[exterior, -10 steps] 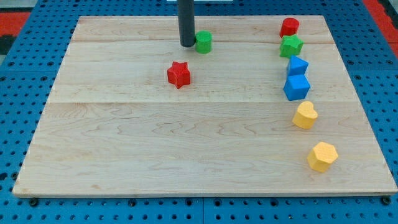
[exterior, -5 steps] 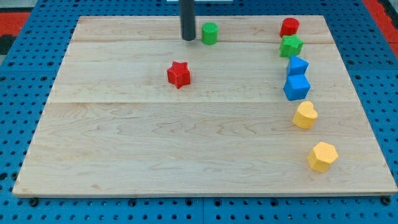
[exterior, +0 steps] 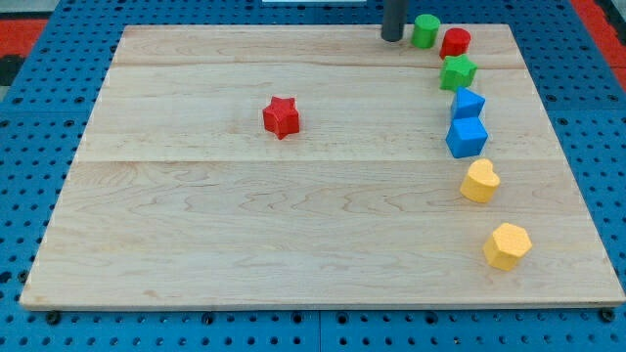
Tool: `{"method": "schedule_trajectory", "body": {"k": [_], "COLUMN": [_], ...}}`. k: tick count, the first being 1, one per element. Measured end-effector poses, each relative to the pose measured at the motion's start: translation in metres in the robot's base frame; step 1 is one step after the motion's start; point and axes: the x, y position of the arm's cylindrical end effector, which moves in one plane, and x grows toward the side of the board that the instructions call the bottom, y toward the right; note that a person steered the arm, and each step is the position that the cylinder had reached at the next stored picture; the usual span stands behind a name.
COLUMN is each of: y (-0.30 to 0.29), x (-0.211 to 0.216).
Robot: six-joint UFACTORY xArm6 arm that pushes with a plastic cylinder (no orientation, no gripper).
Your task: Push the green circle above the red circle
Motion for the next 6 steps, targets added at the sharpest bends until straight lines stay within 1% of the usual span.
{"method": "schedule_trajectory", "body": {"k": [1,2,3,4,5,6], "y": [0.02,0.03,0.012,-0.065,-0.142,-0.132], "x": [-0.017,-0.017,-0.017,0.045,0.121,0.183]}}
